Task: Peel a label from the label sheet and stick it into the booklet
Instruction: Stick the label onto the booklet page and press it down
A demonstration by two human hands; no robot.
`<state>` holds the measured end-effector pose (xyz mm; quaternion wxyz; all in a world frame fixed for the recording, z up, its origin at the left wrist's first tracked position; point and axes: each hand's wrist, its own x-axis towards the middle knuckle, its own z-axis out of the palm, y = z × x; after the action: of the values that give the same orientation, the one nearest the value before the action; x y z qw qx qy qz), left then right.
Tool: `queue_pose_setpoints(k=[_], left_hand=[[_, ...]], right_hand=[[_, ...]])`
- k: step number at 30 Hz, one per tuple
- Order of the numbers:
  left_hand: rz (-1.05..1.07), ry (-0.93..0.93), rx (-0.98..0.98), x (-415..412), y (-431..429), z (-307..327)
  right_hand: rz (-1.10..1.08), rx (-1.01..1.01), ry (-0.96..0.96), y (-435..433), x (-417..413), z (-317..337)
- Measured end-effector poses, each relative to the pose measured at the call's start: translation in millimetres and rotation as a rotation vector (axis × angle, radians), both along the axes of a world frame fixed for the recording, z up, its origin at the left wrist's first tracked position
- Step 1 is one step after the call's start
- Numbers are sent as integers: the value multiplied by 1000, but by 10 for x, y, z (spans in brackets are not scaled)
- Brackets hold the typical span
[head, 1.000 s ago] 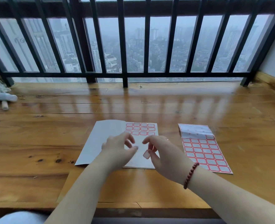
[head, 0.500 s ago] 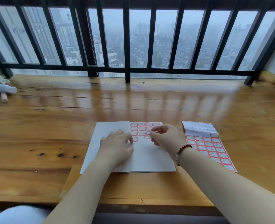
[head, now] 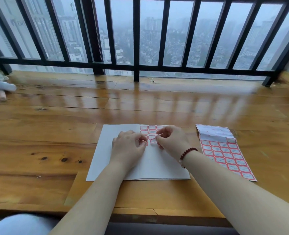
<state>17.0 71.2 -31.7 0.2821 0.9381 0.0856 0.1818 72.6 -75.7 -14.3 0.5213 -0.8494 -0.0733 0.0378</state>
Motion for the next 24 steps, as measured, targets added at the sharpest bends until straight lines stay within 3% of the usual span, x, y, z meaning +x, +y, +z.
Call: queue_pose_setpoints(k=[24], left_hand=[[-6,1,21,-14,-7,-23]], right_hand=[[6,-158,-142,71,-34,-16]])
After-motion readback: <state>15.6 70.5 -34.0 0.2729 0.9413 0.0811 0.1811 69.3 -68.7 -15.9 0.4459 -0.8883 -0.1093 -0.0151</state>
